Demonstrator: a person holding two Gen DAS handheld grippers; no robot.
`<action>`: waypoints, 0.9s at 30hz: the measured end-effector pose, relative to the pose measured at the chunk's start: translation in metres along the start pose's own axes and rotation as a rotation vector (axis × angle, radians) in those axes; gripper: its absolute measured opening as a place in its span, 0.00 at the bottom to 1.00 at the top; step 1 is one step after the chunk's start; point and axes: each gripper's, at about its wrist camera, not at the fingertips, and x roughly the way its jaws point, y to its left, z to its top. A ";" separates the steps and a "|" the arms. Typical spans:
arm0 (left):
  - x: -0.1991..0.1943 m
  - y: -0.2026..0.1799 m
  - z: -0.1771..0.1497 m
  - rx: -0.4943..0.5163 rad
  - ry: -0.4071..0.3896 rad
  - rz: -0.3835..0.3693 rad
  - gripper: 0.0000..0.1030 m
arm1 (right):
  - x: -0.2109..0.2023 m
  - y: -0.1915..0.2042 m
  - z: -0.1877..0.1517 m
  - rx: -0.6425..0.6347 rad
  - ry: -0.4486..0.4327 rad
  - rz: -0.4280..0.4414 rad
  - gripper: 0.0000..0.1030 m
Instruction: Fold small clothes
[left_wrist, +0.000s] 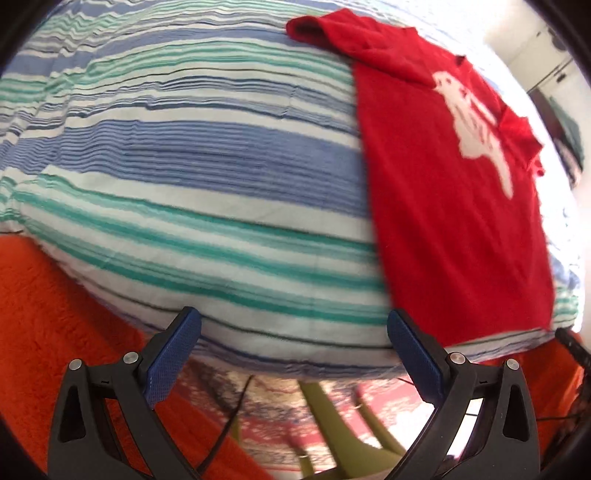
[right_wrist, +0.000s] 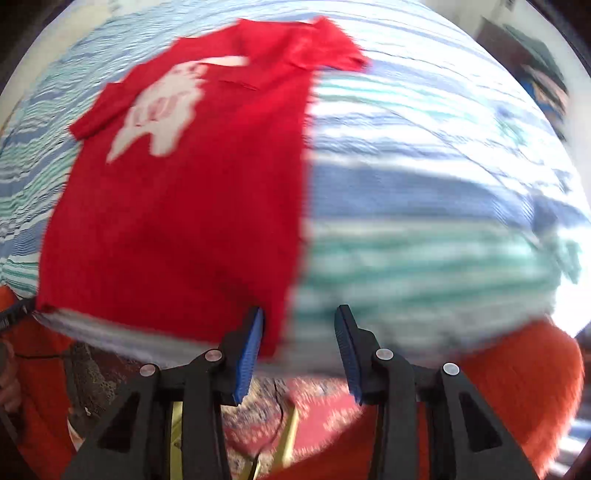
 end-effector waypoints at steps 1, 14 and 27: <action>0.003 -0.003 0.002 0.001 0.011 -0.027 0.98 | -0.010 -0.013 -0.004 0.037 -0.020 0.026 0.42; 0.022 -0.029 0.001 0.072 0.073 -0.231 0.01 | 0.034 -0.015 0.029 0.105 0.094 0.572 0.14; 0.006 -0.035 -0.006 0.128 0.023 -0.044 0.01 | 0.038 -0.013 0.020 0.037 0.102 0.315 0.07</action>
